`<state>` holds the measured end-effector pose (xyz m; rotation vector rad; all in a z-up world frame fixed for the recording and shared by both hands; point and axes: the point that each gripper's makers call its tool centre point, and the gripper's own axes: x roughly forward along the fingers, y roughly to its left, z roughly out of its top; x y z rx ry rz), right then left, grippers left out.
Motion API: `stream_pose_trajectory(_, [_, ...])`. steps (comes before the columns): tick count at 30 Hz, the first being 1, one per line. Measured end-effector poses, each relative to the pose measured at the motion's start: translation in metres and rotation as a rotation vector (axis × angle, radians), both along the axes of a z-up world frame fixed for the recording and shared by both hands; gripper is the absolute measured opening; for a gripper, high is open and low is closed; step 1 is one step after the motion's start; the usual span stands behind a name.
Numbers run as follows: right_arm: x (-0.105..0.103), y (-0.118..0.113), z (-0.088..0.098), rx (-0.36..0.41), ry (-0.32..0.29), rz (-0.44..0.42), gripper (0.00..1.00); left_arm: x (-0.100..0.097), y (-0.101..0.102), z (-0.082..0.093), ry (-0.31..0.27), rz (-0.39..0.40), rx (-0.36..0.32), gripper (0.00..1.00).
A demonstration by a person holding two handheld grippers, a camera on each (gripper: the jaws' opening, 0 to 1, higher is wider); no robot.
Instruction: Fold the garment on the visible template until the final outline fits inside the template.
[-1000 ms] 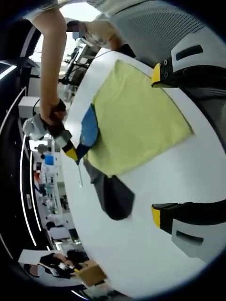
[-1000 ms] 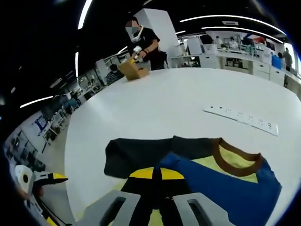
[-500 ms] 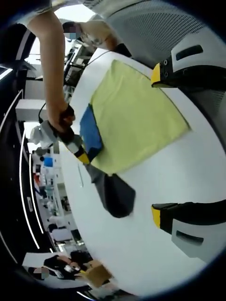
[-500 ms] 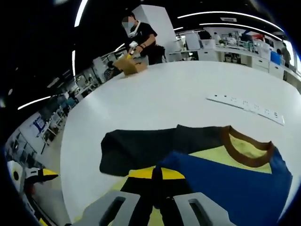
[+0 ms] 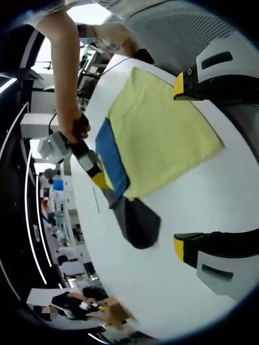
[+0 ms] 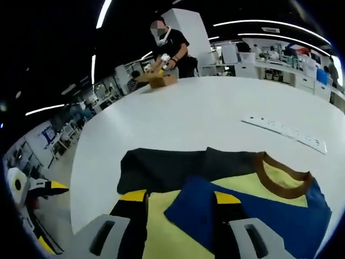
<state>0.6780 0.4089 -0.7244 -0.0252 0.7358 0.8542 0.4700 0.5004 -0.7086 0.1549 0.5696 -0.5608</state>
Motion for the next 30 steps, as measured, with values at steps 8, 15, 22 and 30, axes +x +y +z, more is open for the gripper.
stream_pose_trajectory(8, [-0.007, -0.03, 0.002, 0.004, -0.038, -0.025, 0.69, 0.006, -0.005, 0.002, -0.001, -0.004, -0.02, 0.99])
stream_pose_trajectory(15, [-0.013, -0.06, 0.0, 0.004, -0.058, -0.048, 0.77, 0.015, -0.011, 0.003, 0.005, -0.026, -0.012, 0.99])
stream_pose_trajectory(22, [-0.012, -0.106, -0.006, -0.017, -0.099, -0.098, 0.66, 0.03, -0.016, 0.006, -0.007, -0.033, 0.002, 0.98])
stream_pose_trajectory(30, [-0.017, -0.151, -0.013, -0.029, -0.101, -0.173, 0.64, 0.048, -0.029, 0.009, -0.012, -0.041, -0.04, 0.95])
